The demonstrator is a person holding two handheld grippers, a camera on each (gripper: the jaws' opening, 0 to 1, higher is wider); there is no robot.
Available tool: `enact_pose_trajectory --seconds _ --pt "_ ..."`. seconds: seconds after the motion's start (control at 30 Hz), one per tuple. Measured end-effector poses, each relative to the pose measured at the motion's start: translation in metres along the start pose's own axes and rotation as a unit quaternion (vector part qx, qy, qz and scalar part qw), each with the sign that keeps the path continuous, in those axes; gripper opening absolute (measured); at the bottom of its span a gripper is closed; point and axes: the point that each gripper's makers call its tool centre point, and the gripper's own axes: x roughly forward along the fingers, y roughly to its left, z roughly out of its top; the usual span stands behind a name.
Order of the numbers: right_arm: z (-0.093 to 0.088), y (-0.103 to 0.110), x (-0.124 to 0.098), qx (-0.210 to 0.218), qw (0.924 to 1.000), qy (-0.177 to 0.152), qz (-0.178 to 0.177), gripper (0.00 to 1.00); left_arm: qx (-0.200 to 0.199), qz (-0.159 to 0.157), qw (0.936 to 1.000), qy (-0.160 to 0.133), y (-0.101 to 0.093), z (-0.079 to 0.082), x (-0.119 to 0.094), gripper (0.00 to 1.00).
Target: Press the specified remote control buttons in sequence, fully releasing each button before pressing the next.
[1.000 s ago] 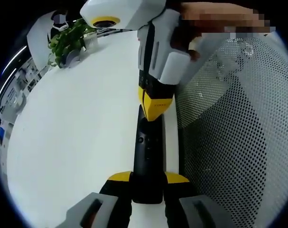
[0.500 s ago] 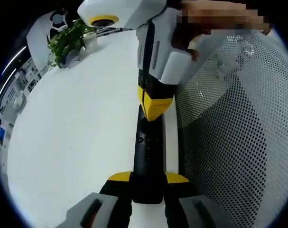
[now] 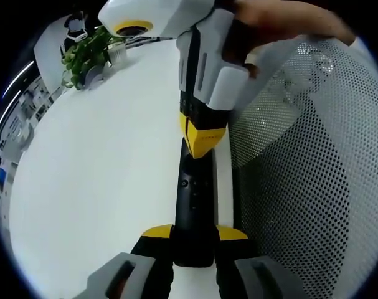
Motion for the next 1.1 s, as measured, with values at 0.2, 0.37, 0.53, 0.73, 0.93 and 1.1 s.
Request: enact_pose_trajectory --seconds 0.2,0.37,0.53,0.73,0.93,1.1 --pt "0.004 -0.001 -0.001 -0.002 0.9999 -0.012 -0.003 0.00 0.004 -0.002 1.0000 0.000 -0.001 0.001 0.001 0.24" --pt "0.010 0.000 0.000 -0.015 0.9996 -0.024 -0.005 0.00 -0.009 0.001 0.9999 0.004 -0.001 0.001 0.001 0.24" --pt "0.013 0.004 0.000 -0.024 0.9992 -0.031 -0.002 0.00 -0.008 0.001 1.0000 0.005 -0.001 0.001 0.001 0.24" --pt "0.011 0.005 0.003 -0.032 0.9992 -0.024 -0.004 0.00 -0.009 0.001 1.0000 0.003 -0.001 0.001 0.001 0.24" --pt "0.010 0.005 0.003 -0.027 0.9994 -0.023 -0.003 0.00 -0.010 0.001 0.9999 0.003 -0.001 0.001 0.001 0.24" --pt "0.011 0.004 0.004 -0.024 0.9991 -0.034 -0.005 0.00 -0.011 0.001 0.9999 0.003 -0.001 0.002 0.001 0.24"
